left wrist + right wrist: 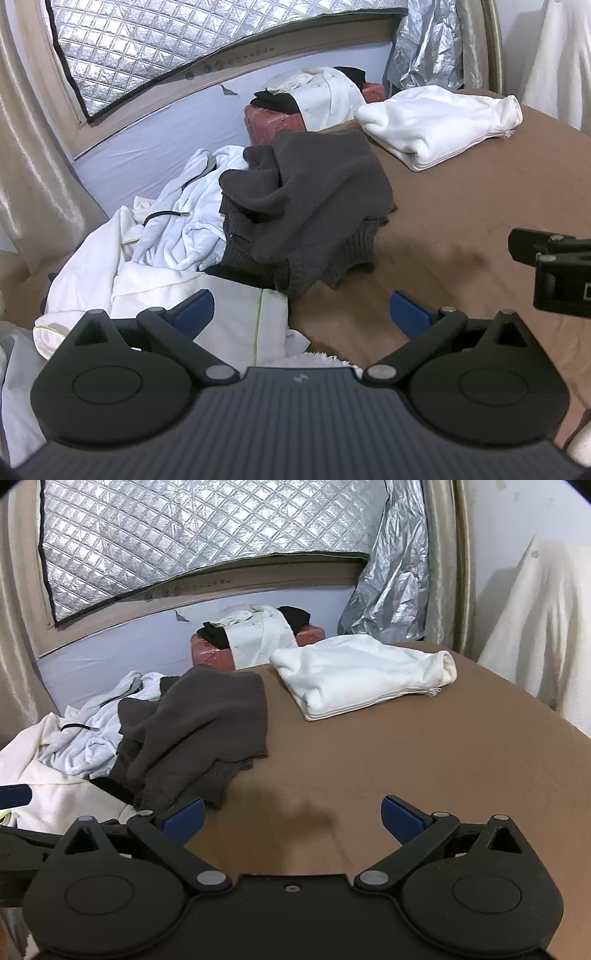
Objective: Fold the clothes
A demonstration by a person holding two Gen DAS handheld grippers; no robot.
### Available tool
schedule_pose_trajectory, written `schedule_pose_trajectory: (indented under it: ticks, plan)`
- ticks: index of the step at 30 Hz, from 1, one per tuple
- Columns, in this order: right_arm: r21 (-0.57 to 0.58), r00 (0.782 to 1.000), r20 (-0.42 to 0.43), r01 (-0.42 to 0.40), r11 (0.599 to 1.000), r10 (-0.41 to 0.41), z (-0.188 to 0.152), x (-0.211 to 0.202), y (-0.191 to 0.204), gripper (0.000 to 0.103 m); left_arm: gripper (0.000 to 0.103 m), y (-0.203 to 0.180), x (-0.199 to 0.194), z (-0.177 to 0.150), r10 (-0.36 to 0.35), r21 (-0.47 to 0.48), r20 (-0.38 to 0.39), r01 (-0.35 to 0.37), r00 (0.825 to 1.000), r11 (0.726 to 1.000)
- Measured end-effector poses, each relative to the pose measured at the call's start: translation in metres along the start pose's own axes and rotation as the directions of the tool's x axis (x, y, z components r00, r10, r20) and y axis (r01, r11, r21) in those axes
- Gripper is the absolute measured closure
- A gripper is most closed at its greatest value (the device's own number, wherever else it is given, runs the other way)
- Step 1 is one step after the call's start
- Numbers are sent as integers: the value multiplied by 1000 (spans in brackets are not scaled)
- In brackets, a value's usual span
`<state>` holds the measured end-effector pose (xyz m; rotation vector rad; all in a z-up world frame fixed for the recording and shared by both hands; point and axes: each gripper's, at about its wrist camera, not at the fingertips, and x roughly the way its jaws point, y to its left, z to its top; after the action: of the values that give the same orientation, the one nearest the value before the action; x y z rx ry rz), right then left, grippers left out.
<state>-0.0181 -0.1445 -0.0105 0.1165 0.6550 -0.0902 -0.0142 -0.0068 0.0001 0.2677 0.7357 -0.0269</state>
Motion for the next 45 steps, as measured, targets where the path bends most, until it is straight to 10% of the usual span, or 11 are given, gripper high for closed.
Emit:
schedule_pose_trajectory:
  ticks: [16,24,31,36,40,43,45]
  plan:
    - [43,1000,18,-24,999,23,-1,1,-5,0,0,23,7,21,-98,-179,-33,90,995,980]
    - [372,922,155,-387,843,355,-15,17,-40,0,0,41,9,47,-81,-271,15,82,997,959]
    - [481,872,144,-475,737,468,10,68,-53,0,0,67,70,120,-119,-504,22,114,993,856]
    - [385,898,105,-432,815,426,30,89,-48,0,0,69,111,133,-158,-534,58,164,986,829]
    - [480,889,95,-435,762,448,34,136,-63,0,0,70,143,142,-188,-556,88,204,978,806]
    - [512,865,73,-460,725,497,40,175,-63,4,3,74,172,117,-63,-592,45,77,997,802]
    - [465,856,24,-466,752,516,47,202,-52,27,5,88,189,93,25,-659,8,-13,1000,752]
